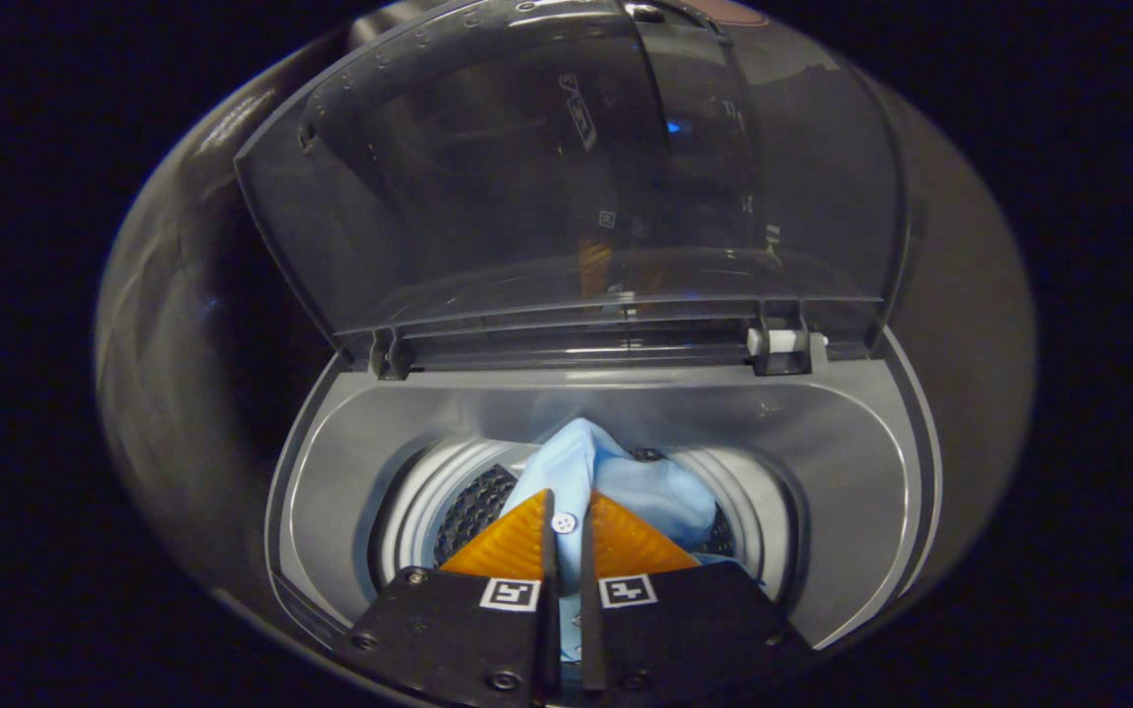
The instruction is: Put the clothes into the washing machine and then close the washing machine lid.
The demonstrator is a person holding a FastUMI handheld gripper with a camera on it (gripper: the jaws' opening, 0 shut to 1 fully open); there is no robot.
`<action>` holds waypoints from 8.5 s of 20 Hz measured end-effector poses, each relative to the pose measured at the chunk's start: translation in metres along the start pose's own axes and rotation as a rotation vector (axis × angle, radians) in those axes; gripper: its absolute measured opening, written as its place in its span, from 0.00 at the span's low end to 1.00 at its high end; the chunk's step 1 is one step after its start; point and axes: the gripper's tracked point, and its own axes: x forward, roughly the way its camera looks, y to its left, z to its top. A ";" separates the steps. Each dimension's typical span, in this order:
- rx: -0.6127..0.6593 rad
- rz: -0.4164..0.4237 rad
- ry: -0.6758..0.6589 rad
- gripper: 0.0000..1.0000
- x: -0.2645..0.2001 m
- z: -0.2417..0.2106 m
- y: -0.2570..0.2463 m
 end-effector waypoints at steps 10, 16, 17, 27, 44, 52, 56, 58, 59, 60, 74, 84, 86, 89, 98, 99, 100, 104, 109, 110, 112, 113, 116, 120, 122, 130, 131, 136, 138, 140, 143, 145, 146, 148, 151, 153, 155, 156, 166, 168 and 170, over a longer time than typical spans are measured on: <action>-0.015 -0.056 -0.098 0.76 -0.010 0.014 -0.003; -0.077 -0.157 -0.222 0.99 -0.027 0.029 -0.007; -0.091 -0.182 -0.265 0.98 -0.034 0.035 -0.009; -0.070 -0.223 -0.556 0.98 -0.121 0.139 0.008; -0.040 -0.163 -0.853 0.96 -0.168 0.334 0.048; -0.021 -0.249 -0.724 0.97 -0.086 0.323 0.029; -0.047 -0.241 -0.801 0.97 -0.088 0.322 0.034; -0.081 -0.238 -0.829 0.97 -0.093 0.325 0.030; -0.078 -0.233 -0.837 0.97 -0.093 0.318 0.032; -0.097 -0.235 -0.826 0.97 -0.093 0.320 0.032; -0.096 -0.232 -0.843 0.98 -0.108 0.321 0.031; -0.099 -0.229 -0.851 0.98 -0.112 0.323 0.030; -0.100 -0.224 -0.847 0.98 -0.111 0.325 0.030; -0.098 -0.222 -0.837 0.98 -0.112 0.326 0.028; -0.093 -0.236 -0.864 0.98 -0.115 0.329 0.024; -0.091 -0.237 -0.867 0.98 -0.114 0.329 0.024; -0.091 -0.239 -0.874 0.98 -0.113 0.329 0.024; -0.094 -0.243 -0.886 0.98 -0.114 0.329 0.023; -0.094 -0.249 -0.913 0.98 -0.115 0.328 0.022; -0.094 -0.249 -0.917 0.98 -0.117 0.327 0.023; -0.091 -0.252 -0.917 0.98 -0.116 0.327 0.023; -0.091 -0.256 -0.916 0.98 -0.115 0.328 0.022; -0.086 -0.262 -0.916 0.98 -0.114 0.329 0.019; -0.080 -0.272 -0.905 0.97 -0.114 0.327 0.017; -0.074 -0.273 -0.909 0.97 -0.115 0.325 0.017; -0.043 -0.290 -0.717 0.97 -0.116 0.261 0.011; -0.064 -0.291 -0.710 0.97 -0.122 0.255 0.013; -0.051 -0.268 -0.670 0.97 -0.137 0.218 0.023; -0.034 -0.256 -0.671 0.97 -0.149 0.213 0.027; -0.049 -0.267 -0.696 0.97 -0.168 0.212 0.023; -0.051 -0.270 -0.715 0.97 -0.186 0.204 0.014; -0.037 -0.260 -0.727 0.97 -0.197 0.201 0.010; -0.034 -0.253 -0.735 0.97 -0.203 0.200 0.010; -0.034 -0.236 -0.737 0.97 -0.211 0.197 0.008; -0.040 -0.231 -0.725 0.97 -0.221 0.182 0.000; -0.041 -0.223 -0.720 0.97 -0.230 0.171 -0.002; -0.030 -0.222 -0.699 0.96 -0.236 0.158 -0.005; -0.027 -0.222 -0.691 0.96 -0.242 0.152 -0.006; -0.083 -0.287 -0.856 0.96 -0.363 0.114 -0.023; -0.059 -0.280 -0.862 0.96 -0.376 0.102 -0.027; -0.063 -0.273 -0.889 0.96 -0.396 0.099 -0.026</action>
